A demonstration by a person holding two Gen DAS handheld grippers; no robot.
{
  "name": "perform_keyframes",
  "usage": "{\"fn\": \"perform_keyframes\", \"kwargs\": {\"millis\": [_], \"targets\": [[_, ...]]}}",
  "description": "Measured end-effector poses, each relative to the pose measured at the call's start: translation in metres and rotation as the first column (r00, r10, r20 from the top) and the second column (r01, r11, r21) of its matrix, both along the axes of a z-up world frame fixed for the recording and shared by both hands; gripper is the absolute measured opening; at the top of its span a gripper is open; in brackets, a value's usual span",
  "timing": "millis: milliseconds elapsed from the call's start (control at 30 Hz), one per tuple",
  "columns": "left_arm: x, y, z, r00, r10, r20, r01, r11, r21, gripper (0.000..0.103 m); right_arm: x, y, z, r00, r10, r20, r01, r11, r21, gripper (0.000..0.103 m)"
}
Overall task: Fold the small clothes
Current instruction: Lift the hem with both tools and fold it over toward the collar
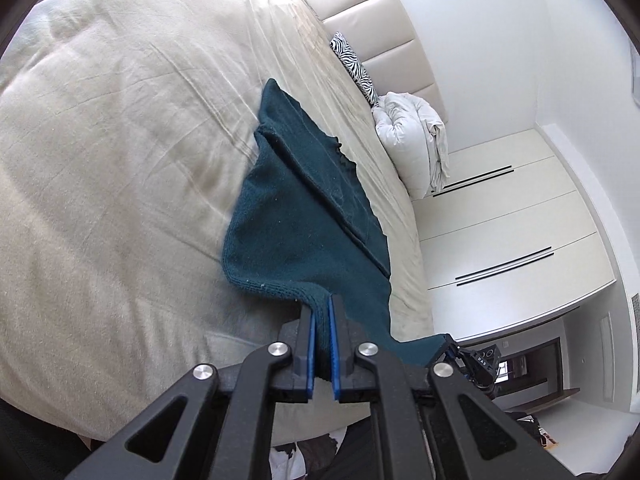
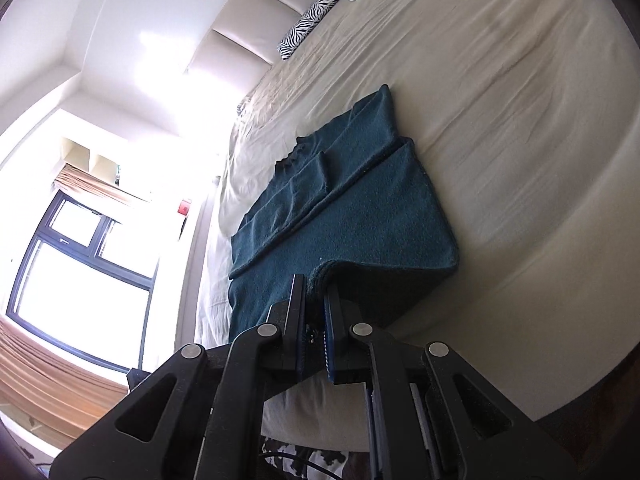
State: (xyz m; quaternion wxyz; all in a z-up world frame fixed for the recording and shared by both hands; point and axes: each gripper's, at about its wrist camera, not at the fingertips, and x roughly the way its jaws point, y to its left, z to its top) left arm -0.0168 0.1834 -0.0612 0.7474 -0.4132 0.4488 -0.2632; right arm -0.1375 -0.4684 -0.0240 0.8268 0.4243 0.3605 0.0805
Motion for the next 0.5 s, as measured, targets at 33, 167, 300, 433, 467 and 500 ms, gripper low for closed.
{"fn": "perform_keyframes", "kwargs": {"millis": [33, 167, 300, 433, 467, 500], "targets": [[0.003, 0.001, 0.001, 1.000, 0.008, 0.001, -0.008, 1.000, -0.014, 0.006, 0.003, -0.002, 0.002, 1.000, -0.009, 0.008, 0.009, 1.000, -0.001, 0.007], [0.019, 0.002, 0.009, 0.999, 0.035, 0.016, -0.035, 0.998, -0.046, 0.006, 0.014, -0.008, 0.011, 0.998, -0.038, 0.047, 0.039, 0.999, -0.001, 0.007], [0.039, 0.000, 0.016, 0.998, 0.056, 0.033, -0.053, 0.997, -0.062, 0.006, 0.030, -0.010, 0.017, 0.996, -0.053, 0.064, 0.055, 0.998, -0.026, 0.007], [0.061, -0.002, 0.023, 0.996, 0.071, 0.053, -0.067, 0.995, -0.070, 0.006, 0.045, -0.014, 0.021, 0.994, -0.069, 0.081, 0.073, 0.996, -0.045, 0.007], [0.066, -0.003, 0.025, 0.996, 0.072, 0.059, -0.068, 0.995, -0.068, 0.006, 0.050, -0.014, 0.023, 0.994, -0.071, 0.087, 0.076, 0.996, -0.054, 0.007], [0.071, -0.004, 0.028, 0.995, 0.074, 0.065, -0.070, 0.995, -0.066, 0.006, 0.056, -0.014, 0.025, 0.993, -0.074, 0.092, 0.080, 0.995, -0.064, 0.007]]}}
